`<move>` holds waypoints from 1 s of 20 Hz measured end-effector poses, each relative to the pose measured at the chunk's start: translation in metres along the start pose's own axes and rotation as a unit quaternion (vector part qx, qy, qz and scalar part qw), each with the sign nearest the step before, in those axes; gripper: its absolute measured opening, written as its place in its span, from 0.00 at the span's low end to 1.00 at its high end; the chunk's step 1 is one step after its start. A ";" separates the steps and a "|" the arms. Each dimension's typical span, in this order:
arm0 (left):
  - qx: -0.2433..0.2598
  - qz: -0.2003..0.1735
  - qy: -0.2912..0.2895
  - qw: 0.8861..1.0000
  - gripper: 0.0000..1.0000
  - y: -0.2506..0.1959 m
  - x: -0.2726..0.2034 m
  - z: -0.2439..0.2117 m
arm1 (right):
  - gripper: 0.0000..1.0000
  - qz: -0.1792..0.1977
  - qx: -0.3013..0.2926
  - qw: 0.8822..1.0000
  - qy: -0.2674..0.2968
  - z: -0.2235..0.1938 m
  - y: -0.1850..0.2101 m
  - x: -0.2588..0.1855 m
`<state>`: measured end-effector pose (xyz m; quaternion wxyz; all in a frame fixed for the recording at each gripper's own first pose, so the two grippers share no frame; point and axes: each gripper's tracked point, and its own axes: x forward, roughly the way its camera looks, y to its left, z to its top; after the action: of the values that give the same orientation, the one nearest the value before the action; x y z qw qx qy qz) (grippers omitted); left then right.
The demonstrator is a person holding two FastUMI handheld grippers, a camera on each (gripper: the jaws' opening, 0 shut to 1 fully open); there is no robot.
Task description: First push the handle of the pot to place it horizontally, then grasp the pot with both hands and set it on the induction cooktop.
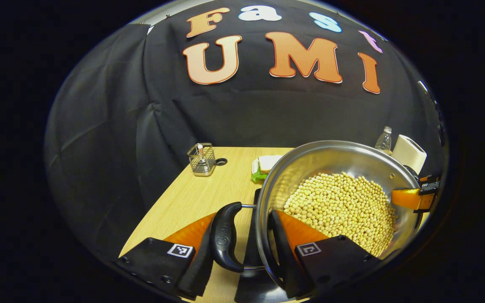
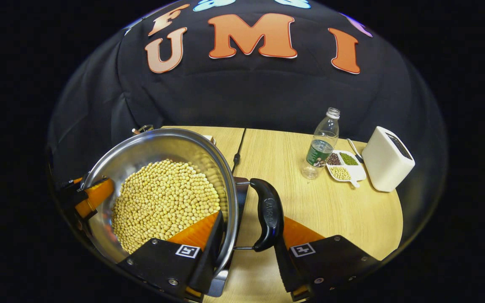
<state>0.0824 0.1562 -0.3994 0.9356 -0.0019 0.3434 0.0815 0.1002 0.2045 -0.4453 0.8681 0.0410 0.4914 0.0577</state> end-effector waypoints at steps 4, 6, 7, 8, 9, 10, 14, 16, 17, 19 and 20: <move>-0.001 0.000 0.007 1.000 0.75 0.006 0.015 -0.006 | 0.64 0.000 0.001 1.000 0.016 -0.001 0.000 -0.001; -0.006 -0.003 0.015 1.000 0.75 0.005 0.024 -0.010 | 0.64 -0.002 -0.001 1.000 0.019 0.000 0.001 -0.002; -0.007 -0.004 0.020 1.000 0.75 0.006 0.029 -0.015 | 0.64 -0.004 -0.003 1.000 0.022 0.001 0.000 -0.004; -0.008 -0.004 0.023 1.000 0.75 0.006 0.033 -0.018 | 0.64 -0.004 -0.004 1.000 0.027 0.002 0.000 -0.006; -0.009 -0.005 0.025 1.000 0.75 0.004 0.037 -0.021 | 0.64 -0.004 -0.004 1.000 0.029 0.002 -0.001 -0.006; -0.010 -0.004 0.025 1.000 0.75 0.004 0.041 -0.021 | 0.64 -0.004 -0.006 0.999 0.031 0.002 0.000 -0.006; -0.012 -0.006 0.029 0.999 0.75 0.003 0.049 -0.028 | 0.64 -0.003 -0.006 0.999 0.038 0.002 0.000 -0.007; -0.013 -0.006 0.031 0.999 0.72 0.002 0.054 -0.030 | 0.64 -0.002 -0.005 0.999 0.041 0.002 0.001 -0.007; -0.014 -0.007 0.033 0.999 0.75 0.000 0.055 -0.032 | 0.64 -0.003 -0.004 0.999 0.041 0.002 0.000 -0.008; -0.015 -0.007 0.032 0.999 0.75 0.000 0.057 -0.034 | 0.64 -0.003 -0.005 0.999 0.042 0.001 0.000 -0.009; -0.018 -0.009 0.033 0.999 0.72 0.000 0.059 -0.035 | 0.64 -0.002 -0.004 0.999 0.044 0.001 0.001 -0.009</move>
<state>0.1040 0.1627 -0.4638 0.9244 -0.0241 0.3724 0.0791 0.0966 0.2037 -0.4367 0.8460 0.0339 0.5287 0.0603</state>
